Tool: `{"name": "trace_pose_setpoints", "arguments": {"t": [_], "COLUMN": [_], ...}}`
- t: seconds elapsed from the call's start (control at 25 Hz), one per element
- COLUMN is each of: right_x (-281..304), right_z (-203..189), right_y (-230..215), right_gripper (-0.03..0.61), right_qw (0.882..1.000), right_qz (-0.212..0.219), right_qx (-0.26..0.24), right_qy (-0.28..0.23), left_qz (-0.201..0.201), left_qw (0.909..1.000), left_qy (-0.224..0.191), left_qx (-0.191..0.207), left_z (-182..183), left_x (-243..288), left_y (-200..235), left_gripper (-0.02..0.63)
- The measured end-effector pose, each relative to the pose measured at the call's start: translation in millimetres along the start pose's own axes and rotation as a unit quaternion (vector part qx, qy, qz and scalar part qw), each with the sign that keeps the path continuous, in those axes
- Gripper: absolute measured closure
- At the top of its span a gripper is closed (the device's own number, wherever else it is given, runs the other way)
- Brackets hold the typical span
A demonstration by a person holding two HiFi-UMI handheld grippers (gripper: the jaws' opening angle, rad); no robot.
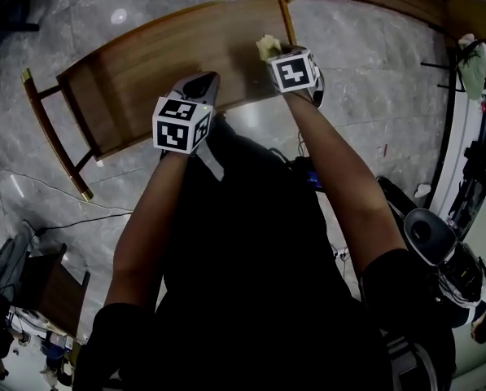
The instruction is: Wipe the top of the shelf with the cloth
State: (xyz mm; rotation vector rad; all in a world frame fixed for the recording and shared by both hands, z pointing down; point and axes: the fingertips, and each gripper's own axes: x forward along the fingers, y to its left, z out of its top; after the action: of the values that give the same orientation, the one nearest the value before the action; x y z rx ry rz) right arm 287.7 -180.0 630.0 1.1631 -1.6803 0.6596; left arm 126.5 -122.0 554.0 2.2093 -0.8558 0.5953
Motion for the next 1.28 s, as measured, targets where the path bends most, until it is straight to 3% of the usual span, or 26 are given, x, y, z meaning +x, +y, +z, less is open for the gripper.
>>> {"name": "trace_pose_setpoints", "arguments": {"t": [0.24,0.36,0.48,0.64,0.92,1.08,1.28], "right_x": [-7.9,-18.5,-30.0,-44.6,-36.3,-25.5,-4.1], "right_z": [-9.6,9.6,40.0,73.0,93.0,82.7,75.7], "right_y": [-17.7,8.2,79.4,213.1,434.2,502.1,527.6], "right_gripper": [0.537,0.538,0.538,0.538,0.538,0.538,0.538], "right_qw": [0.998,0.999,0.999,0.992,0.968,0.962,0.965], "right_qz": [-0.056,-0.042,0.013,0.099,0.229,0.256,0.246], "right_qx": [0.005,0.01,0.015,-0.013,-0.047,-0.067,-0.081], "right_qy": [0.028,-0.004,-0.045,-0.082,-0.087,-0.069,-0.048], "left_qz": [0.006,0.024,0.056,0.098,0.202,0.219,0.213], "left_qw": [1.0,0.9995,0.9973,0.9903,0.9687,0.9632,0.9663], "left_qy": [0.002,-0.001,-0.002,-0.004,-0.041,-0.041,-0.03], "left_qx": [-0.007,-0.018,-0.048,-0.099,-0.138,-0.15,-0.142], "left_z": [-6.5,-16.8,-31.4,-52.9,-83.6,-99.9,-116.8], "left_x": [-9.8,-38.7,-81.4,-151.4,-280.6,-322.7,-335.4], "left_y": [4.2,26.0,57.5,91.8,157.0,178.4,185.6], "left_gripper": [0.604,0.604,0.603,0.603,0.603,0.604,0.603]}}
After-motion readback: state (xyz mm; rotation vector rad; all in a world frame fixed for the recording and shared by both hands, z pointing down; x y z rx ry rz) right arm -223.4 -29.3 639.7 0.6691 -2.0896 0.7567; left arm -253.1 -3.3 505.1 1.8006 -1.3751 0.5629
